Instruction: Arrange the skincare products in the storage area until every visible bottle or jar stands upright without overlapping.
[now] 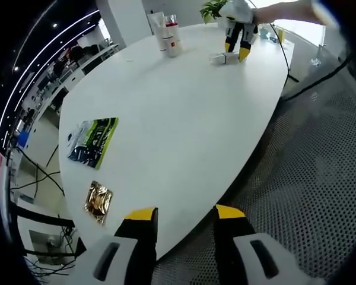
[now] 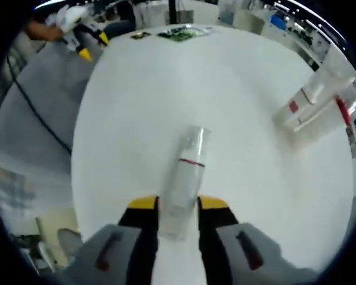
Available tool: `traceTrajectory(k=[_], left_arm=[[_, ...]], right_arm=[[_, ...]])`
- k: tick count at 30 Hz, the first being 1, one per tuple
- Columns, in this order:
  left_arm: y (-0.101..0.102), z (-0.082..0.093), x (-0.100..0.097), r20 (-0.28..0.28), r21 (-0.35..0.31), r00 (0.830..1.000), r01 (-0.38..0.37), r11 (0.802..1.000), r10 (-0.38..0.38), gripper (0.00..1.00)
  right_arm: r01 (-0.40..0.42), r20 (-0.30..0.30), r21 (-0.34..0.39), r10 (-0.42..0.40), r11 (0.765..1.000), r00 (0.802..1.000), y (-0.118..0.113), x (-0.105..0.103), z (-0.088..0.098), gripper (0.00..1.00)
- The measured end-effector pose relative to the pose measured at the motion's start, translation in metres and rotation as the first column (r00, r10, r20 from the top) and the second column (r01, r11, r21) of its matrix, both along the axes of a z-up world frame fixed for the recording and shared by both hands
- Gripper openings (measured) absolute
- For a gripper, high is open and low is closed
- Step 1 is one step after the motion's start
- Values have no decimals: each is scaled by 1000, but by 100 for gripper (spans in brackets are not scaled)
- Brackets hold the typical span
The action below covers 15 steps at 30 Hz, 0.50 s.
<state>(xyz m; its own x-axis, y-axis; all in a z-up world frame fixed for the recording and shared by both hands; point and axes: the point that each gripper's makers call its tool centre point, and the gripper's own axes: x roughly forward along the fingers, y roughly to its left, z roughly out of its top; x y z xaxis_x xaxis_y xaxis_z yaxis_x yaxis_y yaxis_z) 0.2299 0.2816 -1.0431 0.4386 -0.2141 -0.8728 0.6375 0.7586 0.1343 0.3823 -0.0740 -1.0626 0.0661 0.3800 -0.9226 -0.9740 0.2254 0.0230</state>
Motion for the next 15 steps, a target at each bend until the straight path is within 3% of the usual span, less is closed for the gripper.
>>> traceTrajectory(k=[6,12,15], left_arm=[[2,-2,0,-7,16,1000,-4,1000,4,38],[4,1,2,7,41,1000,-11,999,11,38],[3,20,17,118,59,993,-11,998,4,38]], right_arm=[[114,40,45,-116,992,992,-9,2,0,18],[159,99,110,-170,981,981,-9,1,1,18],[178,134,101,-190,979,973,-9,-1,2,17]])
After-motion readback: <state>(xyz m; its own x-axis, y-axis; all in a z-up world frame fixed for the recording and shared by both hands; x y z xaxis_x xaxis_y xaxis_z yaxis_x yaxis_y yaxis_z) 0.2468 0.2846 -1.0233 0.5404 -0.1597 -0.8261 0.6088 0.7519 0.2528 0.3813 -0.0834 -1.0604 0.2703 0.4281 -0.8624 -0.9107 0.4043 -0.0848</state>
